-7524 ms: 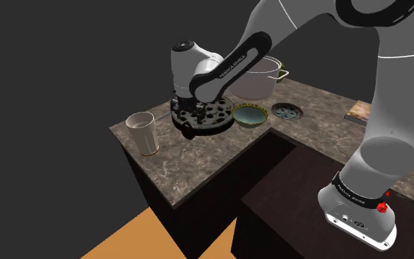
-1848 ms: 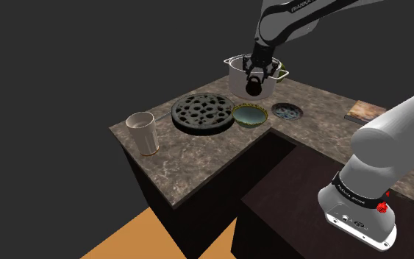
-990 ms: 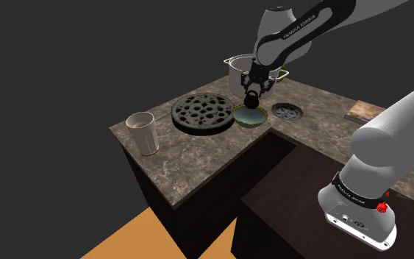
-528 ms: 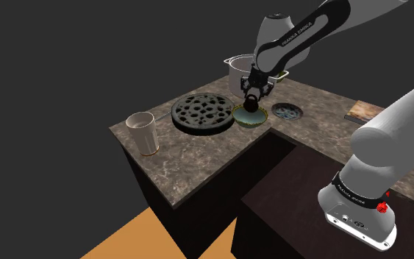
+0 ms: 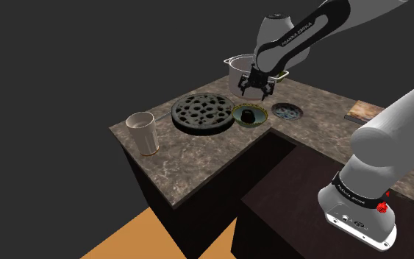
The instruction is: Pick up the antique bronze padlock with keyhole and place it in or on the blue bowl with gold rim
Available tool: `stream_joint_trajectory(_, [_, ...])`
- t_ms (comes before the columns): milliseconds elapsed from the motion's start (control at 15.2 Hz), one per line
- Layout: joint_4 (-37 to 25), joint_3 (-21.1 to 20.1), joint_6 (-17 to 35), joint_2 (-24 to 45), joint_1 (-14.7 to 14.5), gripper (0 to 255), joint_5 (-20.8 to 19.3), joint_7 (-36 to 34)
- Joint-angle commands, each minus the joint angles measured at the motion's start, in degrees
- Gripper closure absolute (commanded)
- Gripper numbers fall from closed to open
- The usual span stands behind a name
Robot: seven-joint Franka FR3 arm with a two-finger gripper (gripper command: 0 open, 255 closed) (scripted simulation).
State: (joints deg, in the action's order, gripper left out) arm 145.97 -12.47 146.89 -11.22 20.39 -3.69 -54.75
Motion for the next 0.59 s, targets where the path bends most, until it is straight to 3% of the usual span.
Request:
stream_joint_trajectory(0, [0.0, 0.0, 0.0, 0.0, 0.0, 0, 0.0, 0.0])
stream_joint_trajectory(264, [-1.6, 0.6, -8.1, -6.6, -1.1, 0, 2.4, 1.7])
stream_joint_trajectory(528, [-1.6, 0.6, -8.1, -6.6, -1.1, 0, 2.4, 1.7])
